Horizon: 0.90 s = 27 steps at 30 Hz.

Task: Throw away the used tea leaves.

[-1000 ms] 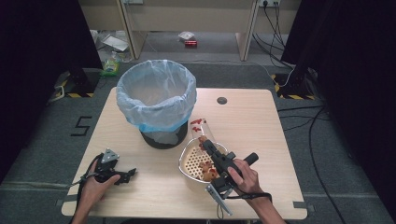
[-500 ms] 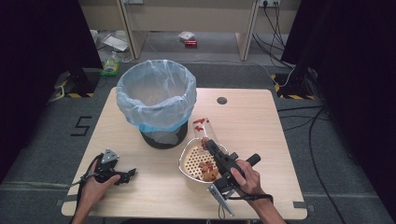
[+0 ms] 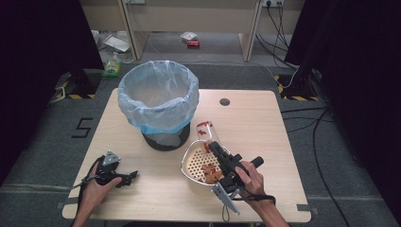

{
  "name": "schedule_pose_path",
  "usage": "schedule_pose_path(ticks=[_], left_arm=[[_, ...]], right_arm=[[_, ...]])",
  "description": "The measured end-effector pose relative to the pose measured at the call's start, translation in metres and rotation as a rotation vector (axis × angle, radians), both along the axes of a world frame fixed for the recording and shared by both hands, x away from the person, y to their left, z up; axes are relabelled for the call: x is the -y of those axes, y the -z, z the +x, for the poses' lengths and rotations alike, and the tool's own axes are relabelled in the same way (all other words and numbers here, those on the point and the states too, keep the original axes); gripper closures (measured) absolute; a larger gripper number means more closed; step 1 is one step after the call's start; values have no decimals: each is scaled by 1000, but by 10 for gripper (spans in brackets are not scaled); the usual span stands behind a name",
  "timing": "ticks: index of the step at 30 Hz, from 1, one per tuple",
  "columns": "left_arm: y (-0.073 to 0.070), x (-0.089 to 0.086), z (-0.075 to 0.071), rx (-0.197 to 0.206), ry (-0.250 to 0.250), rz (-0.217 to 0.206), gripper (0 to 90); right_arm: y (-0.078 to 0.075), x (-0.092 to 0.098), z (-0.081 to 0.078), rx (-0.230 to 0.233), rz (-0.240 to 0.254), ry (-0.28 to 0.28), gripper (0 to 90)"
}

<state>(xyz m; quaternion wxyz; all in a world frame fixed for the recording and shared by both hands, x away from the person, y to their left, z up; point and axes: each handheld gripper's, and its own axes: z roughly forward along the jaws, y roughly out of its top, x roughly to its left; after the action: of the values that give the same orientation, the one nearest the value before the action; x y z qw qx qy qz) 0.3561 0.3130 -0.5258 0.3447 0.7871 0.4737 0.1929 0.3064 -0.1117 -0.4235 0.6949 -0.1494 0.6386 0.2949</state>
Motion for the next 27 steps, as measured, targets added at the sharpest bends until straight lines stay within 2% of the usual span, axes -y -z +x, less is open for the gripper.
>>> schedule_pose_path(ticks=[2, 3, 4, 6, 7, 8, 10, 13, 14, 16, 17, 18, 20, 24, 27], left_arm=[[0, 0, 0, 0, 0, -1, 0], [0, 0, 0, 0, 0, 0, 0], [0, 0, 0, 0, 0, -1, 0], [0, 0, 0, 0, 0, 0, 0], [0, 0, 0, 0, 0, -1, 0], [0, 0, 0, 0, 0, 0, 0], [0, 0, 0, 0, 0, 0, 0], [0, 0, 0, 0, 0, -2, 0], [0, 0, 0, -1, 1, 0, 0], [0, 0, 0, -1, 1, 0, 0], [0, 0, 0, 0, 0, 0, 0], [0, 0, 0, 0, 1, 0, 0], [0, 0, 0, 0, 0, 0, 0], [0, 0, 0, -1, 1, 0, 0], [0, 0, 0, -1, 0, 0, 0]], right_arm=[[-2, 2, -2, -14, 50, -7, 882], [-4, 3, -1, -49, 88, -21, 883], [-6, 4, 0, -66, 95, -22, 883], [-14, 6, 3, -132, 168, -47, 882], [-19, 8, 6, -176, 226, -53, 882], [-22, 9, 8, -199, 253, -61, 881], [-27, 12, 15, -301, 332, -83, 881], [-34, 16, 21, -377, 398, -105, 880], [-36, 16, 23, -387, 408, -107, 880], [-40, 18, 29, -463, 441, -124, 880], [-42, 18, 31, -483, 453, -130, 880], [-46, 19, 35, -541, 478, -140, 879], [-52, 21, 38, -601, 518, -155, 879], [-66, 23, 45, -746, 533, -164, 878], [-75, 24, 49, -818, 549, -170, 878]])
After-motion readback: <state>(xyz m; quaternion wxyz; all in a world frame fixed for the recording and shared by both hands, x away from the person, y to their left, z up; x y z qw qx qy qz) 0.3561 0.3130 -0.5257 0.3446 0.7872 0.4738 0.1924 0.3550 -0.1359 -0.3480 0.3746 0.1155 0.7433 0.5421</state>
